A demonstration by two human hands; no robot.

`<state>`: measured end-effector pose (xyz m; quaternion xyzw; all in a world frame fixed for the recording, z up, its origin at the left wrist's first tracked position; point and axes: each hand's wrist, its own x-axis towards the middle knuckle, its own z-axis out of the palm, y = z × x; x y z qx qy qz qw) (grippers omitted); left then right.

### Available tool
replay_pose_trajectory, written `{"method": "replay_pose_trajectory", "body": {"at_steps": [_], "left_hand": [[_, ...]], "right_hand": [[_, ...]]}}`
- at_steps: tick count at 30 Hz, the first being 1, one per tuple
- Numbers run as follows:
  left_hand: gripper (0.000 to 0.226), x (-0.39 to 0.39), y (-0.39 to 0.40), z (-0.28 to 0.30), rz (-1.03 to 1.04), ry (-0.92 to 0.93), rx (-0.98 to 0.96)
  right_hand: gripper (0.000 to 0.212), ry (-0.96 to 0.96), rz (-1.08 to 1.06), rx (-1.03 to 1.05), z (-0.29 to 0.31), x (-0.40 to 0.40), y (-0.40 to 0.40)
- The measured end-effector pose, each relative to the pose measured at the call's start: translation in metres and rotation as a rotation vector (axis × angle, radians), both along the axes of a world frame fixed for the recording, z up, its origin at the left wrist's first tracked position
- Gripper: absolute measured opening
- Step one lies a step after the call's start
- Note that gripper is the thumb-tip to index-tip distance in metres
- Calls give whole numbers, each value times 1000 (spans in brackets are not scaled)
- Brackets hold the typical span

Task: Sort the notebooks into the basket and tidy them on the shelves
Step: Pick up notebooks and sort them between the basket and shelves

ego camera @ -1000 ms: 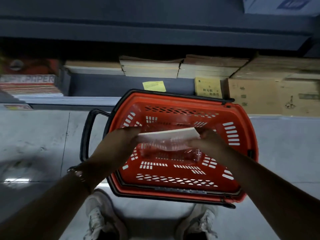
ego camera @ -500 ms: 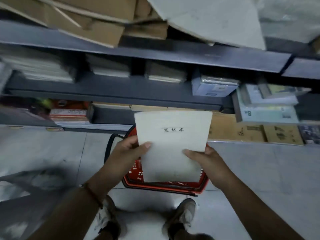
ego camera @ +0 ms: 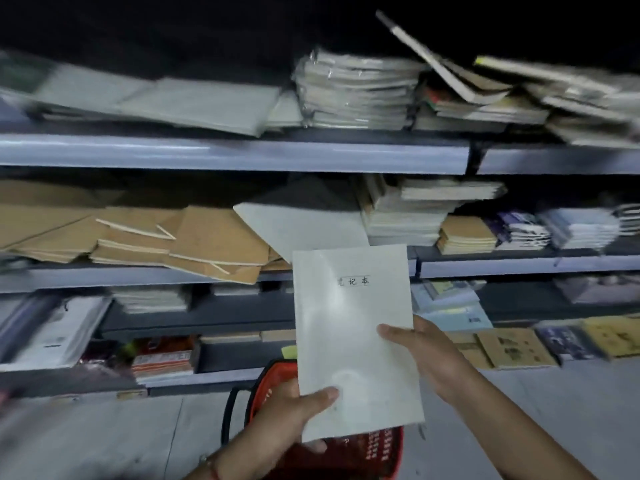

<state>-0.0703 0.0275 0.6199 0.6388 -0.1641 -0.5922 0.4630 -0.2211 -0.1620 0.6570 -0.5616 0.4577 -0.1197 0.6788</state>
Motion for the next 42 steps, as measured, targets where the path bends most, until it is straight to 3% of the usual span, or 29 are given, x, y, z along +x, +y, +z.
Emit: {"method": "replay_pose_trajectory", "body": {"at_steps": [5,9,15,23,30,33,36,38,42], "left_hand": [[52,-10,-6,16,17,84,-42],[30,-24,-18,13,193,77,-63],[42,-39,-34,4,290,24,-104],[18,3,-83,40,371,-132,-193],[28,70,-138,59,456,-215,-129],[36,85,-152,59,434,-245,-124],[61,95,-160,50,331,-392,-113],[80,99,-165,38,209,-577,-79],[62,107,-170,23,55,-862,0]], "right_hand": [[23,-23,2,72,12,-17,0],[25,15,49,95,6,-27,-1],[32,51,126,8,5,-37,-9],[39,4,119,-202,16,14,-54],[42,87,116,-418,26,88,-94],[43,229,71,-606,26,110,-106],[40,501,77,-887,24,117,-109],[43,578,58,-887,15,121,-110],[45,546,86,-692,-8,125,-120]]}}
